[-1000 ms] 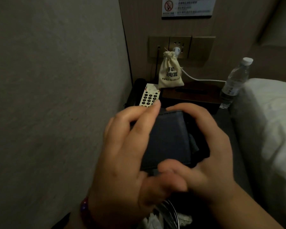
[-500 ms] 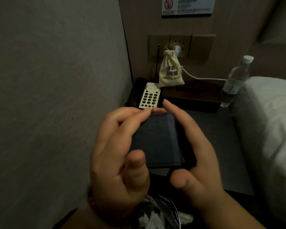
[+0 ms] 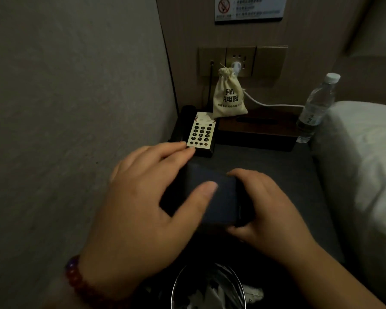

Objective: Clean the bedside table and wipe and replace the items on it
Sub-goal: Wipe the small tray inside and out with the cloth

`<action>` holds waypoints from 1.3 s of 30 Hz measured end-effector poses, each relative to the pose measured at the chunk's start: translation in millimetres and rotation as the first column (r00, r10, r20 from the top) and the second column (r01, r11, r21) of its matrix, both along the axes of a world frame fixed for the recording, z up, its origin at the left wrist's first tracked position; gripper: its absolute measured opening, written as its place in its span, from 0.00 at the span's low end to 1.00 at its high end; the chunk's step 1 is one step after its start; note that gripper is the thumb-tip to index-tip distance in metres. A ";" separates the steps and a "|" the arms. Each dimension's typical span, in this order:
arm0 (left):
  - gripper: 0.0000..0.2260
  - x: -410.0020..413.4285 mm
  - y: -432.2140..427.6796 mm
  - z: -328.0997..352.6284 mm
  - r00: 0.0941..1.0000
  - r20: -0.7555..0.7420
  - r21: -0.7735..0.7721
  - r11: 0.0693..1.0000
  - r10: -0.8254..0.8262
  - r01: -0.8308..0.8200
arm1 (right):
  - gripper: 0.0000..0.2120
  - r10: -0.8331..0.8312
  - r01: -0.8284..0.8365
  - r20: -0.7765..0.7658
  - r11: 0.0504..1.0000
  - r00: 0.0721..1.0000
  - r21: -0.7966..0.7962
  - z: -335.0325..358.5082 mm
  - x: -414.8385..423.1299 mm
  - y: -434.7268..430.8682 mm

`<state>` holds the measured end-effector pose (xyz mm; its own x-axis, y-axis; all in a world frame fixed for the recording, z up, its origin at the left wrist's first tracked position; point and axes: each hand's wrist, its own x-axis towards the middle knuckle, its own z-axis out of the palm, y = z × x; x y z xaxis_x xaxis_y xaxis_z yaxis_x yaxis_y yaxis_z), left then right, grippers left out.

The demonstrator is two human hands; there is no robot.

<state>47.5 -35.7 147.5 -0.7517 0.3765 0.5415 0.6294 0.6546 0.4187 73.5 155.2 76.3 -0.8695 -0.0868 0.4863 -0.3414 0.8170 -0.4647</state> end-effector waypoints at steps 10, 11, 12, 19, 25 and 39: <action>0.45 11.7 13.7 -9.4 0.889 0.447 0.375 0.883 0.094 -0.282 | 0.26 -0.084 0.159 -0.263 0.947 0.961 0.278 24.3 13.3 -8.4; 0.46 11.3 12.3 -9.5 0.868 0.492 0.416 0.861 0.059 -0.294 | 0.25 -0.085 0.167 -0.292 0.948 0.953 0.271 23.7 13.7 -8.1; 0.47 11.5 11.1 -10.6 0.860 0.510 0.436 0.853 0.028 -0.287 | 0.25 -0.079 0.166 -0.313 0.950 0.947 0.263 22.4 14.0 -7.9; 0.40 12.7 1.5 -21.9 0.919 0.394 0.517 0.830 -0.015 -0.208 | 0.39 0.086 -0.089 -0.221 0.996 0.972 -0.004 22.6 14.0 0.1; 0.39 9.0 -1.0 -24.2 0.950 0.311 0.507 0.851 -0.034 -0.135 | 0.34 0.112 -0.165 -0.132 0.838 0.985 -0.521 27.7 15.4 -3.1; 0.40 -4.1 -22.5 -24.1 0.959 0.253 0.414 0.910 -0.126 0.011 | 0.15 -0.065 0.348 0.374 0.537 0.925 -0.768 37.6 2.6 -2.7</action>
<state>43.4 -58.2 123.4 -0.8702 0.2242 0.4387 0.4921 0.3512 0.7966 76.1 152.4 113.9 -0.9082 0.4185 -0.0057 0.0388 0.0705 -0.9968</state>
